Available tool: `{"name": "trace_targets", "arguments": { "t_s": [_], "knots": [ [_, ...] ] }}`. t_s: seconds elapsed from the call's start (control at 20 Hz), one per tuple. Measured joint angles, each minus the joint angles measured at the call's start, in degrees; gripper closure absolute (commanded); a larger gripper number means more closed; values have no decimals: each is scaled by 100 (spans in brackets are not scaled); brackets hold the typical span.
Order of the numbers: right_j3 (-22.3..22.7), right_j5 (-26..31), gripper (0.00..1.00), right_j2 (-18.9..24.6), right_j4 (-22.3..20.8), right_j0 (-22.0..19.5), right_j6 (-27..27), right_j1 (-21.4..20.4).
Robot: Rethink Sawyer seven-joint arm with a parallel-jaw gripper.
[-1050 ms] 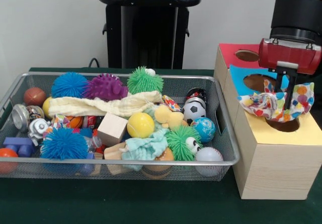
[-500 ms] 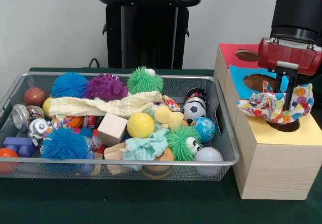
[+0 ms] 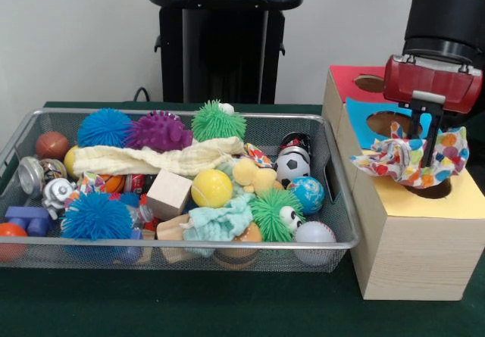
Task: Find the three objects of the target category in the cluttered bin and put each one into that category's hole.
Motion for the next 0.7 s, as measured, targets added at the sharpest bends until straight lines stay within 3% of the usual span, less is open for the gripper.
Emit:
{"name": "trace_targets", "arguments": {
  "t_s": [0.7],
  "knots": [
    [-93,0,100,0,-2,-42,0,187]
  ]
}}
